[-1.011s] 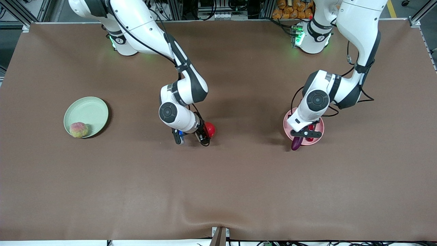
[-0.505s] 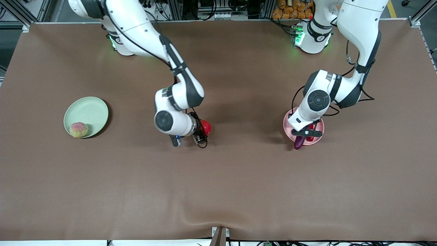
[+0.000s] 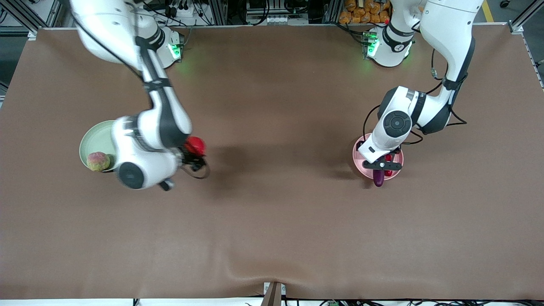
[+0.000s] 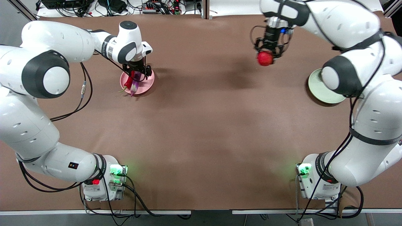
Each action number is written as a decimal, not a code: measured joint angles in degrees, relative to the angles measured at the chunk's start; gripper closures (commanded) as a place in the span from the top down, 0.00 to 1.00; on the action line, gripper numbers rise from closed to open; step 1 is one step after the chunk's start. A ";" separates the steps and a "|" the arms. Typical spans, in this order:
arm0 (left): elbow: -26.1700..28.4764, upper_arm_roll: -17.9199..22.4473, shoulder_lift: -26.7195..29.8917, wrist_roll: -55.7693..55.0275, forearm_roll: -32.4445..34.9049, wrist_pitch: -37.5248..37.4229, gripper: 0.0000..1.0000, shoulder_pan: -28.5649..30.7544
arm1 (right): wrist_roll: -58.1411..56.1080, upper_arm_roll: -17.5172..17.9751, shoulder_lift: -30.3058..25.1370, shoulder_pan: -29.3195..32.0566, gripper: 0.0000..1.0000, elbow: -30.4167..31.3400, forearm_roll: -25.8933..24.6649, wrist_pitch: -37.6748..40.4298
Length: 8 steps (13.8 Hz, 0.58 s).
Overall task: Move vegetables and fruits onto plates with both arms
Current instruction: 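Open the left gripper while the right gripper sets the pomegranate on the green plate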
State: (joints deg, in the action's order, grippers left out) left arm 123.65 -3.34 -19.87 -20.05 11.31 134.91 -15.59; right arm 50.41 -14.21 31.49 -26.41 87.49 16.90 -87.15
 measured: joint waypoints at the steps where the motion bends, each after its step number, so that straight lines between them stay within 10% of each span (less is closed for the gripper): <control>1: -0.51 -0.15 1.06 0.00 0.00 -0.04 1.00 -0.04 | -4.92 -0.11 -1.93 1.54 0.00 2.89 -3.14 0.22; 8: -12.88 -1.14 12.67 0.00 -0.06 -16.81 1.00 0.07 | -31.65 -3.62 -9.27 13.15 0.00 24.15 -11.92 -13.78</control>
State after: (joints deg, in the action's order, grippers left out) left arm 110.77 -4.48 -7.20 -20.05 11.26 118.10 -15.53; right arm 18.76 -17.84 22.22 -13.27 111.64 4.98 -100.92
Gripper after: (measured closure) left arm 0.000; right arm 0.110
